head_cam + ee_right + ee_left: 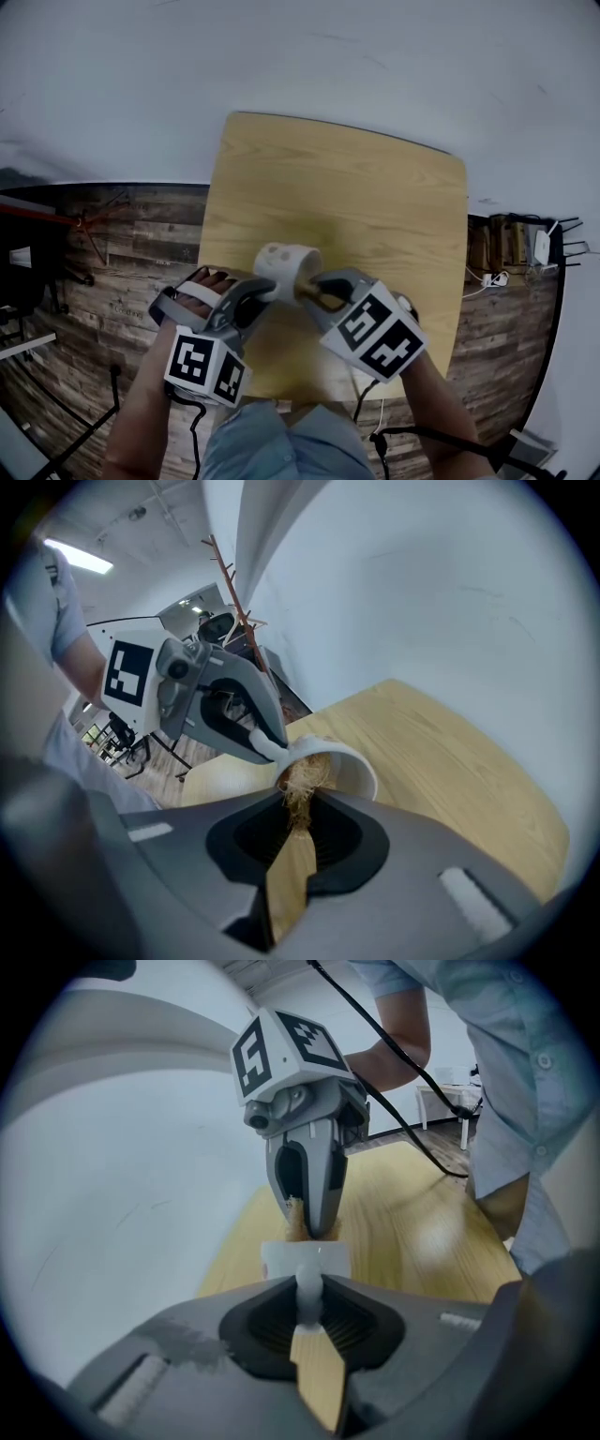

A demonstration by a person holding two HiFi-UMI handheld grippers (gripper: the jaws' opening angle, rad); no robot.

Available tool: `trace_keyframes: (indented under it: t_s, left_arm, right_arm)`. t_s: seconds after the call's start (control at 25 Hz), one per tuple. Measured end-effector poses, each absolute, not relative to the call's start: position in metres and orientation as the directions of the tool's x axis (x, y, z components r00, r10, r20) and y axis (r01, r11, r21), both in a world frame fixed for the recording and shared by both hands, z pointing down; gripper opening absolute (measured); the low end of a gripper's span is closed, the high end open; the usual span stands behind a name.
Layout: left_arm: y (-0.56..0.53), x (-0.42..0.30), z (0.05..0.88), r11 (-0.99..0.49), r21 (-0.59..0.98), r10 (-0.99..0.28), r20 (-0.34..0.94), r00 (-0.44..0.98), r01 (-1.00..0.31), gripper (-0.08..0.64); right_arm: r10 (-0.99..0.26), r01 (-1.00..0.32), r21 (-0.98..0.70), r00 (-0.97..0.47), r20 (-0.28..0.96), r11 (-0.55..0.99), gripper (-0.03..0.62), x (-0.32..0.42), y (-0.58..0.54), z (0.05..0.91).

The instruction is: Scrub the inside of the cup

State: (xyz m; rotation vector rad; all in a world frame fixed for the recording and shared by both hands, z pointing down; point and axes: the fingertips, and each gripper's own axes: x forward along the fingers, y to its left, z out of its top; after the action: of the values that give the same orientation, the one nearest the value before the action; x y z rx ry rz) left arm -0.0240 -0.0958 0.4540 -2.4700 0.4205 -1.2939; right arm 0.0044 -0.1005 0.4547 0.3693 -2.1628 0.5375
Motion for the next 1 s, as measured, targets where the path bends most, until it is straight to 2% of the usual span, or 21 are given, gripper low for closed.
trace_keyframes:
  t_s: [0.6,1.0]
  left_arm:
    - [-0.095,-0.022,0.452,-0.906,-0.415,-0.392,0.742,0.544,-0.086,0.072]
    - [-0.096,-0.023,0.452,-0.901,-0.420,-0.407,0.739,0.537,-0.105,0.073]
  right_arm:
    - [-0.169,-0.482,-0.144,-0.548,0.819,0.864,0.049,0.029,-0.129,0.453]
    - [-0.146,-0.510,-0.165,-0.515,0.844,0.844,0.049,0.049,-0.111,0.476]
